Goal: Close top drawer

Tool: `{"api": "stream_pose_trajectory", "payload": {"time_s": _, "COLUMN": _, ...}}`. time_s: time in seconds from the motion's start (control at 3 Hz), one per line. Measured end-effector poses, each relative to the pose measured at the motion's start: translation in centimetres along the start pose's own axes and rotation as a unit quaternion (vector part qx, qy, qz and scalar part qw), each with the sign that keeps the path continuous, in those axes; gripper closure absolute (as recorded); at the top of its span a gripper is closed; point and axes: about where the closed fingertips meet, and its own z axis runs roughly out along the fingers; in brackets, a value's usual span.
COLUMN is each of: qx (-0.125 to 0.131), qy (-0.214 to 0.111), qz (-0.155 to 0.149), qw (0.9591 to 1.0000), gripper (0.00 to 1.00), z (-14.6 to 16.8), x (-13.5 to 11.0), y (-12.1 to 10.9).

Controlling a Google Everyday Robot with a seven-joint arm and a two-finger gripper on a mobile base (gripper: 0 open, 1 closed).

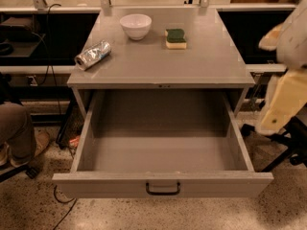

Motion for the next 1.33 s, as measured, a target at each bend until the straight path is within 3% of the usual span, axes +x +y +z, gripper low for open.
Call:
{"api": "stream_pose_trajectory", "payload": {"time_s": 0.33, "qx": -0.06, "qy": 0.038, "qz": 0.042, "qw": 0.9966, "gripper": 0.0, "z": 5.5, "x": 1.2, "y": 4.9}}
{"api": "stream_pose_trajectory", "payload": {"time_s": 0.67, "qx": -0.126, "qy": 0.09, "qz": 0.081, "qw": 0.9847, "gripper": 0.0, "z": 11.4, "x": 2.6, "y": 10.6}}
{"api": "stream_pose_trajectory", "payload": {"time_s": 1.0, "qx": -0.149, "qy": 0.113, "qz": 0.094, "qw": 0.9777, "gripper": 0.0, "z": 13.0, "x": 4.0, "y": 12.9}}
{"api": "stream_pose_trajectory", "payload": {"time_s": 1.33, "qx": -0.146, "qy": 0.11, "qz": 0.092, "qw": 0.9788, "gripper": 0.0, "z": 12.9, "x": 3.9, "y": 12.6}}
